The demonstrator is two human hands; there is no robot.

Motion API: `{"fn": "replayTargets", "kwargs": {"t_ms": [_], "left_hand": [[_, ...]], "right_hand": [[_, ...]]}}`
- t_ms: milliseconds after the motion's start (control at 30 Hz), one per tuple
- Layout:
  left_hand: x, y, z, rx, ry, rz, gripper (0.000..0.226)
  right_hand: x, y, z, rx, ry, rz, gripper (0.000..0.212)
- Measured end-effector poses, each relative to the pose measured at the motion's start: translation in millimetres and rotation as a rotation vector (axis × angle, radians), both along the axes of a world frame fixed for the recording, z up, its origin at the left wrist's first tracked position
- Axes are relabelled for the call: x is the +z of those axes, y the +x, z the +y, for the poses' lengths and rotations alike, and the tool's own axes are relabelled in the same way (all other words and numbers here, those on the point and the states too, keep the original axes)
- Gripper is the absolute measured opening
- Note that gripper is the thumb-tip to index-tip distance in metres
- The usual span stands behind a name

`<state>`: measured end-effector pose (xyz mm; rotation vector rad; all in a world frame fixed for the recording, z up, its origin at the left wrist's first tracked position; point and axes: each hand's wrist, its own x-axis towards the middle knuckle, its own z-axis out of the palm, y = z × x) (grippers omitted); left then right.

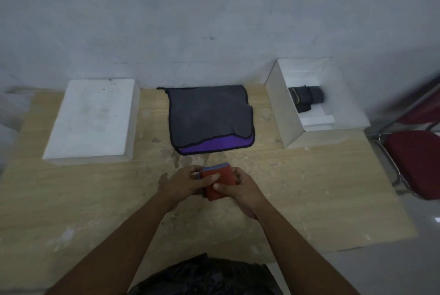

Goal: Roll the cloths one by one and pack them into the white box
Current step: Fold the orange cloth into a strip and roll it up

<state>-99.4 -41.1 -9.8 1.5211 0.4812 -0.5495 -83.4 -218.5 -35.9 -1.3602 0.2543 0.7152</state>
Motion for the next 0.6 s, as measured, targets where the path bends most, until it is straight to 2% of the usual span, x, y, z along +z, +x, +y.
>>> {"fn": "replayTargets", "kwargs": {"t_ms": [100,233,300,433,600], "left_hand": [[8.9,17.1,-25.5,-0.058,-0.049,-0.036,0.053],[21.9,40.3,-63.6,-0.073,-0.115,-0.079,0.036],[27.0,53.8,-80.5,-0.06,-0.078,-0.128,0.032],[36.3,86.0,-111.6,0.059,-0.073,-0.182,0.031],[56.4,125.4,-151.4,0.102,-0.152,-0.252,0.038]], "right_hand": [[12.5,13.9,-25.8,-0.011,-0.038,-0.025,0.085],[28.9,34.8,-58.6,-0.036,-0.029,-0.035,0.091],[38.9,45.9,-75.4,-0.047,-0.032,-0.033,0.083],[59.4,70.1,-105.7,-0.108,-0.012,-0.075,0.049],[83.6,99.2,-125.9,-0.394,-0.042,-0.229,0.038]]}}
